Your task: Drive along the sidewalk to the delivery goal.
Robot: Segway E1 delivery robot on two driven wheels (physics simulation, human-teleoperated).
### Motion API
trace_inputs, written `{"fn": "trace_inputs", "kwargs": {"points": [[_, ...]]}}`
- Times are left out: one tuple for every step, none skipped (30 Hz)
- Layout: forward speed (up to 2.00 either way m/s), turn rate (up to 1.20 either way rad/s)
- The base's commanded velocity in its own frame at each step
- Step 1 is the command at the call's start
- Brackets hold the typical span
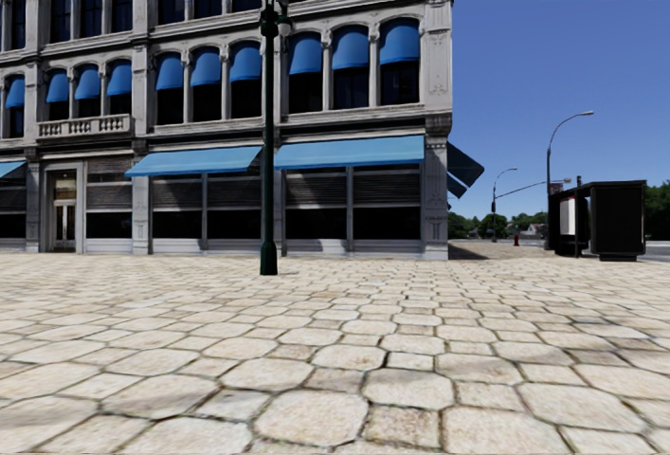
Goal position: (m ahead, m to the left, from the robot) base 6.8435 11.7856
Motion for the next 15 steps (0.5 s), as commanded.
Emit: {"fn": "trace_inputs", "kwargs": {"points": [[1.54, 0.41], [1.54, 0.43], [1.54, 0.45], [1.54, 0.45], [1.54, 0.45], [1.54, 0.46], [1.54, 0.46], [1.54, 0.46], [1.54, 0.46], [1.55, 0.50], [1.55, 0.59], [1.55, 0.59], [1.56, 0.62], [1.56, 0.62], [1.57, 0.62]]}}
